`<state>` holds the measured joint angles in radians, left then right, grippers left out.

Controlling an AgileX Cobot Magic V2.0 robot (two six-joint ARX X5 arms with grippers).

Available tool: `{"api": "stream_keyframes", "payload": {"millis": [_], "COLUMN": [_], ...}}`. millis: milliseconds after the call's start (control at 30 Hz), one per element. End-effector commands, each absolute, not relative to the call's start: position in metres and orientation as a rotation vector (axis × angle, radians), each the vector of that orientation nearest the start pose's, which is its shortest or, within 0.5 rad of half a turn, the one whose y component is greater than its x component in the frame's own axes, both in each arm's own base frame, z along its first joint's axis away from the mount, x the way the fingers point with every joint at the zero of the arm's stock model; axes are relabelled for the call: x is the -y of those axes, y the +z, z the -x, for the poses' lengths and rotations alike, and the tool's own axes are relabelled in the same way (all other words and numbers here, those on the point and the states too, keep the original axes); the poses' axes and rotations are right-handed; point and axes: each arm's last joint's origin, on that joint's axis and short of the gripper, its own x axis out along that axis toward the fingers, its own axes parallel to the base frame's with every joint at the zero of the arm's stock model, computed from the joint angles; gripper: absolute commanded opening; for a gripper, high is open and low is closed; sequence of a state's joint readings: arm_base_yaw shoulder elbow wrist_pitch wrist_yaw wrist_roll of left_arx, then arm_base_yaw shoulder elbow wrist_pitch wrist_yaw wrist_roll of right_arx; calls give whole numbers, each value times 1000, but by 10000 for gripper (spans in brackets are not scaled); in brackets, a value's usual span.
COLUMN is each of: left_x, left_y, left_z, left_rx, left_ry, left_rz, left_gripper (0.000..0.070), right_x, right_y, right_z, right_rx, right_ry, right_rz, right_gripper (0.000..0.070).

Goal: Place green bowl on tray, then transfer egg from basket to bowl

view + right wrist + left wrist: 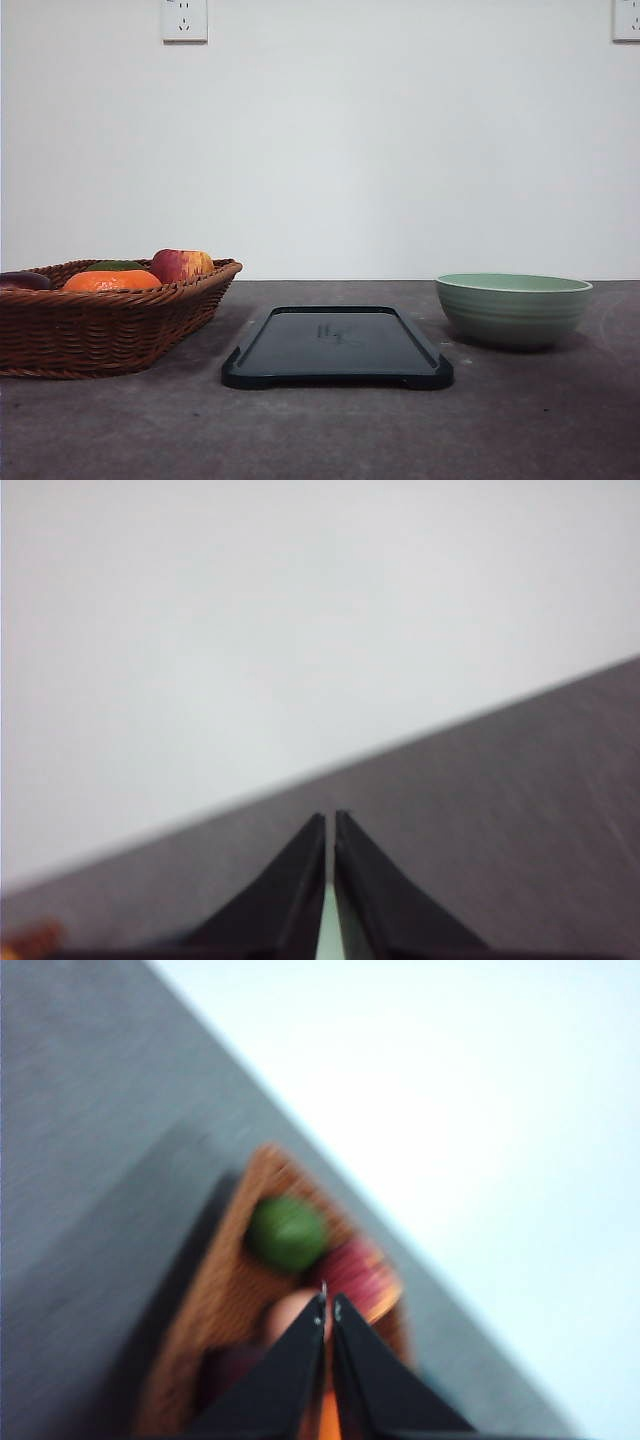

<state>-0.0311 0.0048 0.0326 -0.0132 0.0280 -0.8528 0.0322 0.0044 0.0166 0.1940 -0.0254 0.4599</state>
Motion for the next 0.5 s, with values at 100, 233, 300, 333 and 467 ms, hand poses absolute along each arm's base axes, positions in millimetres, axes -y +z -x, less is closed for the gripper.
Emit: {"api": "stream_keyframes", "payload": {"millis": [100,233,300,333,467], "left_x": [4,4,4,3,3], "left_y": [191,205,212,216,239], "left_z": [-94,-90,-88,-88,-87], "left_rx": [213,330,351,359,358], "left_ry": [-155,-164,-152,-146,-116], "left_rz": [813,601,514,472,330], "left_gripper": [0,0,0,0,0], "right_x": [-4,-4,-4,-4,-4], "right_y": [202,214,222,225,243], "right_z": [-91,-86,-84,-84,-85], "right_rx": [339,428,452,460,457], "right_ry": [147,139,118,106,87], "right_rz": [-495,-359,-260,-206,-126], "right_gripper": [7,7,6,6,6]}}
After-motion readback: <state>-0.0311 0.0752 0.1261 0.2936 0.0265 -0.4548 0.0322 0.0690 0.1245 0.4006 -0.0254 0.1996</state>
